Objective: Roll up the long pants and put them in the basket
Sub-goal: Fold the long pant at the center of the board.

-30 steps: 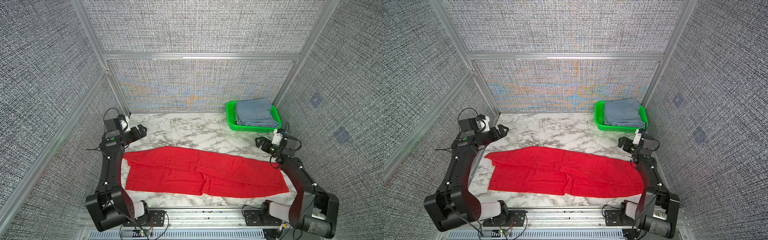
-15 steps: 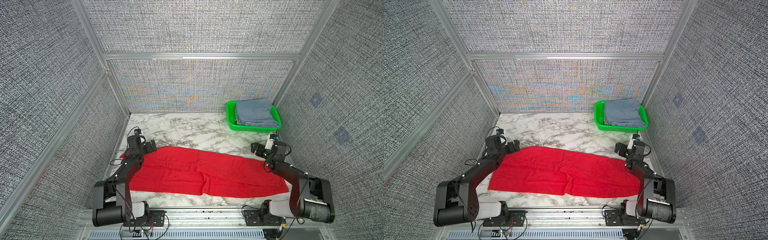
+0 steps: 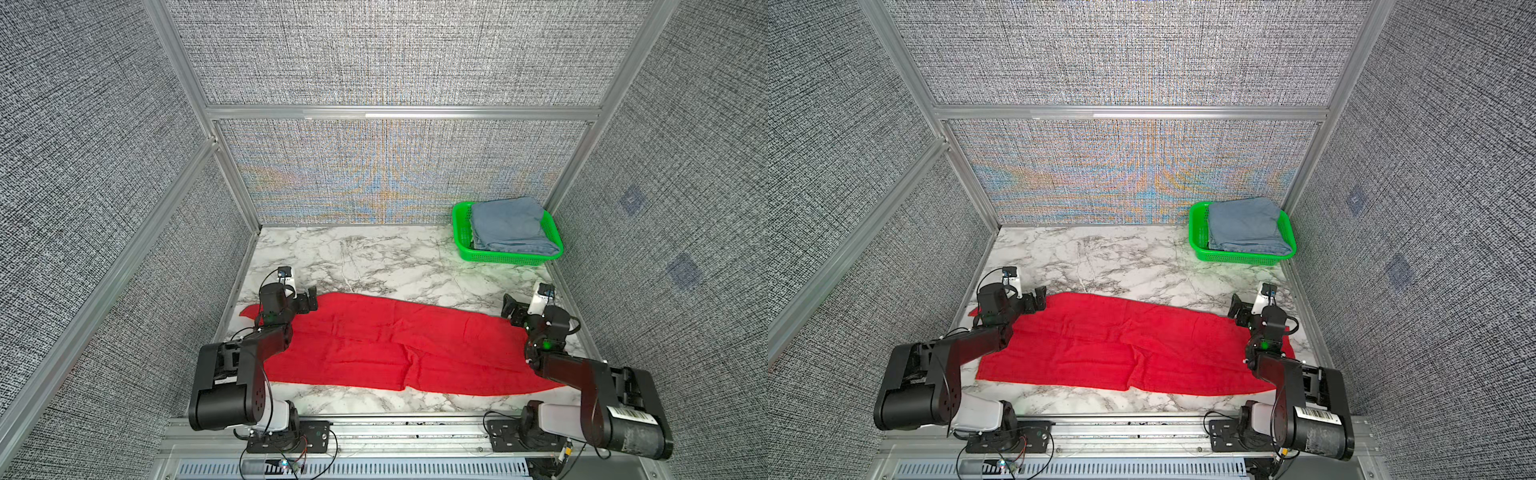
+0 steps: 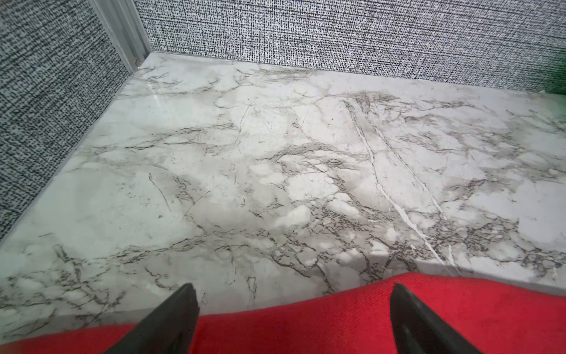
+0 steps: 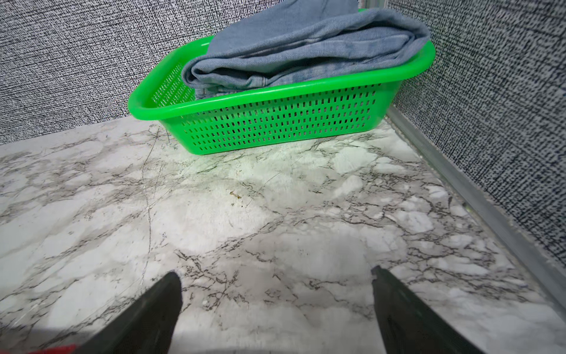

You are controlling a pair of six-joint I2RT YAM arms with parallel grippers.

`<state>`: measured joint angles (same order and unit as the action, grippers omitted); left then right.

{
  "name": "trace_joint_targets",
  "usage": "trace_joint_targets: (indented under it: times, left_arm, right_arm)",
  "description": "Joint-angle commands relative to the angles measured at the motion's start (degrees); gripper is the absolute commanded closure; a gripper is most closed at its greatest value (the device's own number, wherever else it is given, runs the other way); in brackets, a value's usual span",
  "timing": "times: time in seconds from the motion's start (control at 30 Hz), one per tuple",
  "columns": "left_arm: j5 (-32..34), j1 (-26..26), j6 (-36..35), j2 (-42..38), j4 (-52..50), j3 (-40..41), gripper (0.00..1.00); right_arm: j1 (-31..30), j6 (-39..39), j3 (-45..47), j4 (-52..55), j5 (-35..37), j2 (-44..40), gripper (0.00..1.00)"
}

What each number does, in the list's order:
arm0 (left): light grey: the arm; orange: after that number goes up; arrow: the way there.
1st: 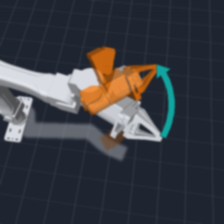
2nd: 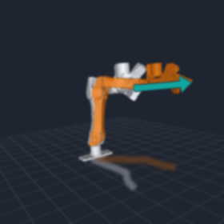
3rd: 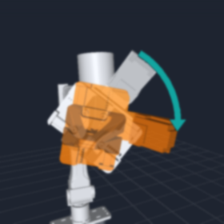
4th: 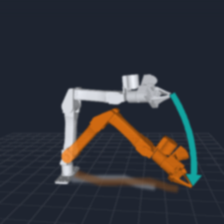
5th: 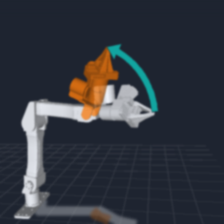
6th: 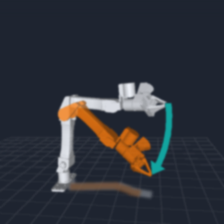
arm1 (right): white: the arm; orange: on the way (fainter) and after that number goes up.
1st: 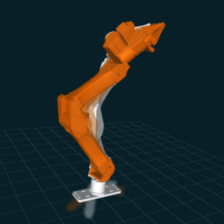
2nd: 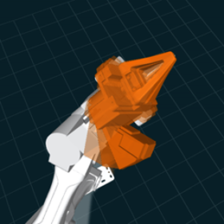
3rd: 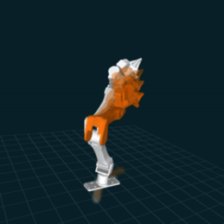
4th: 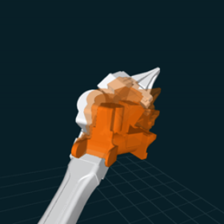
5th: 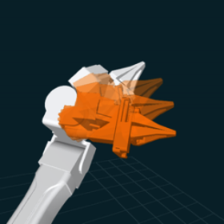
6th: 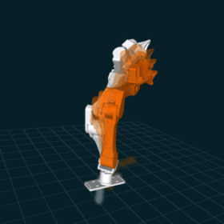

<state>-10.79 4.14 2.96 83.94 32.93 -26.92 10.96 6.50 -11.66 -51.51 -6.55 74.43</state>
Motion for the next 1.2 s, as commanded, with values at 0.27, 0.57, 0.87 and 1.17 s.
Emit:
trace_joint_targets:
  times: [0.27,0.57,0.87,1.17]
  left_arm:
    - [4.1,-4.1,-4.1,2.5,12.9,3.5,0.00]
    - [6.5,-4.6,-3.5,2.5,11.4,2.7,0.00]
    - [6.7,-4.6,-3.4,2.5,11.4,2.7,0.00]
    - [6.7,-4.6,-3.5,2.5,11.4,2.7,0.00]
  right_arm:
    - [-4.6,-5.2,2.5,-17.1,-5.2,2.6,0.01]
    - [-8.0,-7.3,-0.5,-21.2,-1.9,12.7,0.01]
    - [-8.8,-7.6,-1.2,-19.4,-0.2,12.4,0.01]
    - [-8.9,-7.6,-1.3,-19.2,0.2,12.4,0.01]
